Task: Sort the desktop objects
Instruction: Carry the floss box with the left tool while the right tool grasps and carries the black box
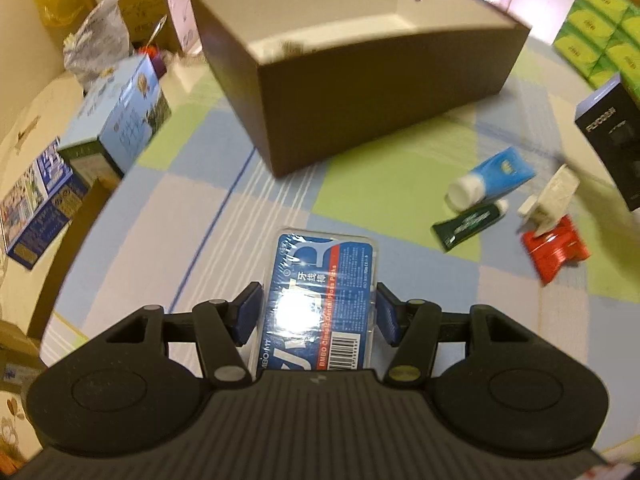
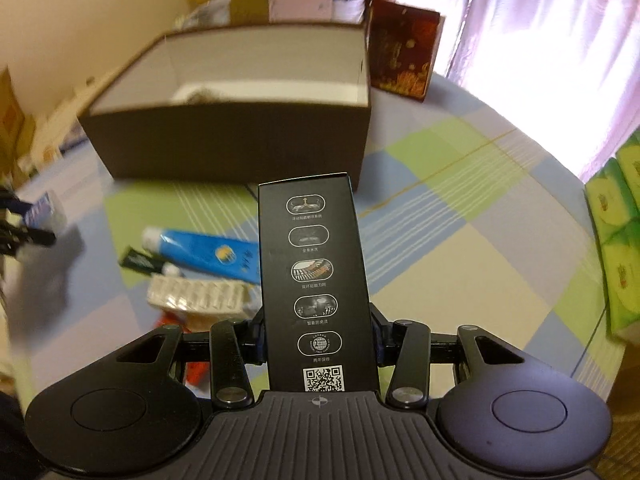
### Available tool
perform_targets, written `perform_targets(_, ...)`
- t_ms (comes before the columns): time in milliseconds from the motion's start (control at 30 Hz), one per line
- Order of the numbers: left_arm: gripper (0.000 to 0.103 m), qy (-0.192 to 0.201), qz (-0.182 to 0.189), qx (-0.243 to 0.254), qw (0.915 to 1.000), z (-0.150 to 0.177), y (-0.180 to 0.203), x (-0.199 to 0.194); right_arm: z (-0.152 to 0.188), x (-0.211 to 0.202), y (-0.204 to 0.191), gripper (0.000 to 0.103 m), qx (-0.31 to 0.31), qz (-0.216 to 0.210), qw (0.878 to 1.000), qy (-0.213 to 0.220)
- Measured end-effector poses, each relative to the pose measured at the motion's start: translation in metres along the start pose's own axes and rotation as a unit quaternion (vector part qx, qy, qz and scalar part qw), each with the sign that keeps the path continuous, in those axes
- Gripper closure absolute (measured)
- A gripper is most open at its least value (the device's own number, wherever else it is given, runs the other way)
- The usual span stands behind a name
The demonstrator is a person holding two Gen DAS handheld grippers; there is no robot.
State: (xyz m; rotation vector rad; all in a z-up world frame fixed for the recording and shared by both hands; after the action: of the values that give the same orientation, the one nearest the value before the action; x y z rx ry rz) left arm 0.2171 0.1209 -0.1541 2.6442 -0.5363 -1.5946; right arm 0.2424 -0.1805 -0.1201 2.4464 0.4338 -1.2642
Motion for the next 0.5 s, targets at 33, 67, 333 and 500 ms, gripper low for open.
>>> perform_targets(33,0.049,0.006,0.002,0.004,1.0000,-0.004,0.002,-0.006,-0.003,-0.006,-0.001,0.061,0.007,-0.004,1.000,0.007)
perform_targets(67,0.049,0.016,0.006,0.010,0.9998,-0.009,0.005,-0.014,-0.007,-0.011,0.000,0.061,0.011,-0.007,1.000,0.011)
perform_targets(333,0.049,0.074,0.019,0.043,0.9962,-0.062,0.017,-0.054,-0.048,-0.041,-0.008,0.061,0.026,-0.029,0.998,0.053)
perform_targets(500,0.049,0.102,0.038,0.050,0.9929,-0.106,0.021,-0.062,-0.089,-0.046,-0.018,0.061,0.016,-0.040,0.996,0.081)
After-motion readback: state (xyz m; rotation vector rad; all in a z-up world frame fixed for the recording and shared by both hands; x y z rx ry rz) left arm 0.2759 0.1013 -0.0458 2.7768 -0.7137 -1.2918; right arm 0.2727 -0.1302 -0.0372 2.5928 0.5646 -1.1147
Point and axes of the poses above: each gripper's, at about its wrist camera, not at the fingertips, and x roughly the way its jaws point, y to its right, z to its underside, the point moved 6 cm from there along x, roughly the way its jaws point, and after that the axes turned 12 degrees about z, right-handed, at the moved point
